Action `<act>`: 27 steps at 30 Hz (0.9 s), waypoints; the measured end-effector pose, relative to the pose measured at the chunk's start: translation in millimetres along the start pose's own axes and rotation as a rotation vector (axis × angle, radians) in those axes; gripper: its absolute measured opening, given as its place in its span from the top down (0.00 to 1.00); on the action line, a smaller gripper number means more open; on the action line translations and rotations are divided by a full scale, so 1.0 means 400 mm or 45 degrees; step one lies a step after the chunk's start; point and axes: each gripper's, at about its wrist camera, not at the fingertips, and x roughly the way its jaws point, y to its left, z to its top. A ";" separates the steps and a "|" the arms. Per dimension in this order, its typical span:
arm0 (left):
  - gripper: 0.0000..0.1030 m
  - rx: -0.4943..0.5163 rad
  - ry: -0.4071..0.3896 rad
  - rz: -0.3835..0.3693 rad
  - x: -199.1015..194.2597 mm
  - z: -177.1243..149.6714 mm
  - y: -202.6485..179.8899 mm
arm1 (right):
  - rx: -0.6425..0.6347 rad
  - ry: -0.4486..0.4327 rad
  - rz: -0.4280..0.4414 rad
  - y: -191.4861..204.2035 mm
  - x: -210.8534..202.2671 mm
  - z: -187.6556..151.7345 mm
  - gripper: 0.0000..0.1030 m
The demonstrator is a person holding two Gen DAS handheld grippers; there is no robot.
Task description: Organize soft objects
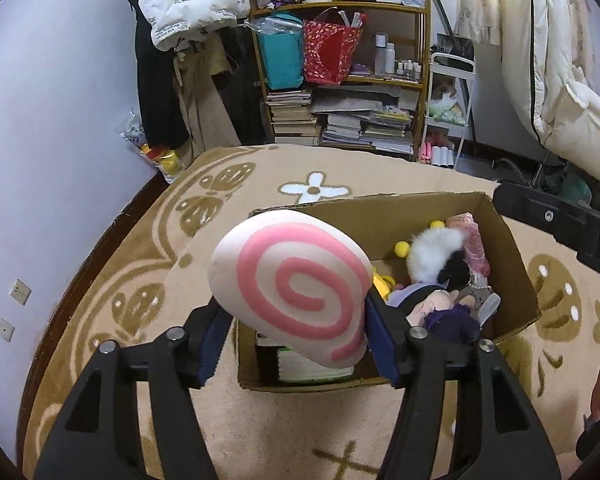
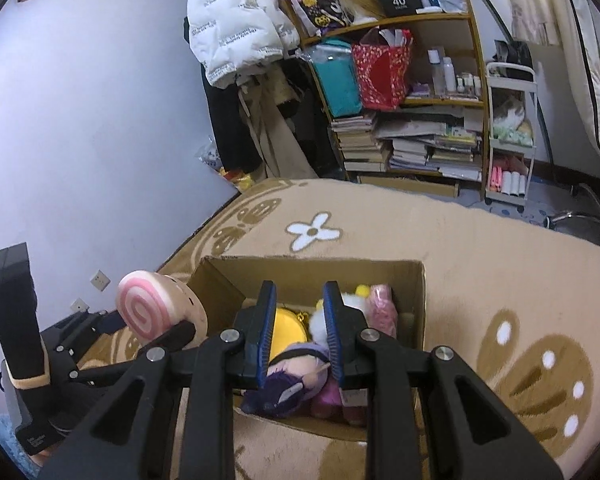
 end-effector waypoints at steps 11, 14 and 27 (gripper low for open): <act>0.01 -0.051 -0.099 0.034 -0.069 0.005 0.023 | 0.059 0.033 -0.020 -0.019 -0.038 -0.024 0.26; 0.01 -0.084 -0.076 0.001 -0.084 -0.001 0.033 | 0.057 0.041 -0.040 -0.021 -0.055 -0.030 0.14; 0.01 -0.117 -0.189 0.103 -0.262 -0.032 0.073 | 0.049 -0.017 -0.024 0.007 -0.181 -0.031 0.00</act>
